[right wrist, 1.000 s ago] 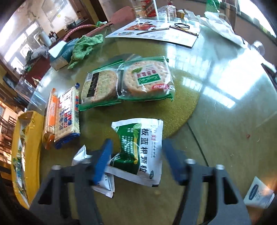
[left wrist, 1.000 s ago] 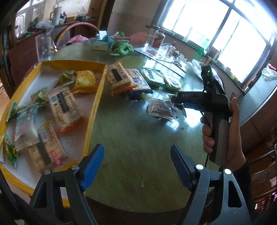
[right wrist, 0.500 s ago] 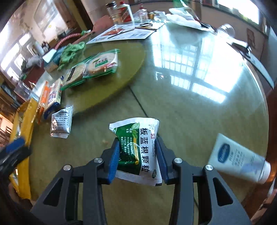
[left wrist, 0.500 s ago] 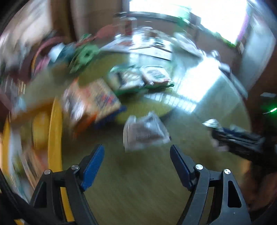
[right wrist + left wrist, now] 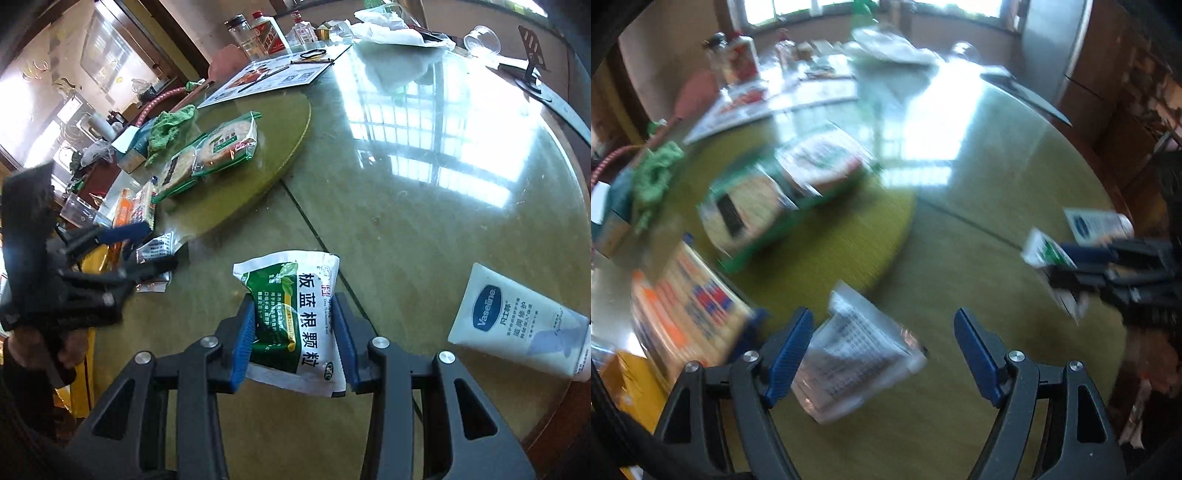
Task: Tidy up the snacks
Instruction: 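Grasp white-green granule sachet with right gripper while left gripper grasps clear packet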
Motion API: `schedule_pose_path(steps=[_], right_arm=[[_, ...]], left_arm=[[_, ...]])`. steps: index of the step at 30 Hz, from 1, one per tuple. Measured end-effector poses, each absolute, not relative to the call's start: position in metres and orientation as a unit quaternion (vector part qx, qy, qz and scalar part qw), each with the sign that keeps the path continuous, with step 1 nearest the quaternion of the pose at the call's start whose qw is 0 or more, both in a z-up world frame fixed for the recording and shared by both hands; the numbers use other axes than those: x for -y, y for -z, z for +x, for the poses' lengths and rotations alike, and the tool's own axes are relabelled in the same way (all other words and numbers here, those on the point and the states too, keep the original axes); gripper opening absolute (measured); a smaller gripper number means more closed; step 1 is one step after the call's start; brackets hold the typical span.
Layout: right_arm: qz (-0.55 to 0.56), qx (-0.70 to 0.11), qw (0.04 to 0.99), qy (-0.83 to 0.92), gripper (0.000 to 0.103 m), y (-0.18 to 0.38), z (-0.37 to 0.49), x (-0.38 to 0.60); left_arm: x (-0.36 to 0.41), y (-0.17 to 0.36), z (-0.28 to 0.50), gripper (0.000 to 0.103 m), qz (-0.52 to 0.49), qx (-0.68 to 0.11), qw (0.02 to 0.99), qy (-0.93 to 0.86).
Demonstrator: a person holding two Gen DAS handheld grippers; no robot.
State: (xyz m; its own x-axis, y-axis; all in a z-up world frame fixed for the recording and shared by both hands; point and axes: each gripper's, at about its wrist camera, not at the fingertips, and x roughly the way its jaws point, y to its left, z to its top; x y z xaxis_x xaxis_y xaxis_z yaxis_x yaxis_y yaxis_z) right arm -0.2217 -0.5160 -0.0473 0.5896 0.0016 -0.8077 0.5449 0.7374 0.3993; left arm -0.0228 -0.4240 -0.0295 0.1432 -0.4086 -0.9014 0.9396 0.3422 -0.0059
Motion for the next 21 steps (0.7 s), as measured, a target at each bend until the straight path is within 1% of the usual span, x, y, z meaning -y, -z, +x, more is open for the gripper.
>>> schedule_pose_path(steps=[2,4,7,9,11,12,14,17,21], right_arm=[[0.326,-0.419,0.832,0.161,0.042,0.048,-0.224,0.515],[0.325,-0.419,0.833,0.159,0.042,0.048,-0.225,0.514],[0.320,-0.418,0.835,0.160,0.042,0.047,-0.229,0.511],[0.314,-0.421,0.836,0.162,0.042,0.047,-0.229,0.508],[0.304,-0.423,0.837,0.166,0.042,0.046,-0.229,0.505],[0.300,-0.425,0.837,0.169,0.042,0.046,-0.228,0.504],[0.291,-0.430,0.837,0.174,0.042,0.046,-0.228,0.501],[0.287,-0.434,0.836,0.176,0.042,0.046,-0.229,0.499],[0.282,-0.436,0.835,0.180,0.042,0.046,-0.232,0.495]], left_arm=[[0.419,0.035,-0.038,0.078,0.325,-0.451,0.673,0.488],[0.410,0.038,-0.050,0.078,0.321,-0.471,0.655,0.496],[0.400,0.038,-0.061,0.078,0.304,-0.476,0.663,0.492],[0.398,0.035,-0.065,0.078,0.289,-0.470,0.685,0.476],[0.398,0.034,-0.070,0.074,0.289,-0.459,0.707,0.453],[0.398,0.035,-0.073,0.068,0.291,-0.460,0.708,0.450],[0.399,0.034,-0.078,0.063,0.298,-0.463,0.704,0.449],[0.390,0.029,-0.089,0.063,0.284,-0.458,0.715,0.446],[0.373,0.030,-0.097,0.062,0.252,-0.479,0.721,0.432]])
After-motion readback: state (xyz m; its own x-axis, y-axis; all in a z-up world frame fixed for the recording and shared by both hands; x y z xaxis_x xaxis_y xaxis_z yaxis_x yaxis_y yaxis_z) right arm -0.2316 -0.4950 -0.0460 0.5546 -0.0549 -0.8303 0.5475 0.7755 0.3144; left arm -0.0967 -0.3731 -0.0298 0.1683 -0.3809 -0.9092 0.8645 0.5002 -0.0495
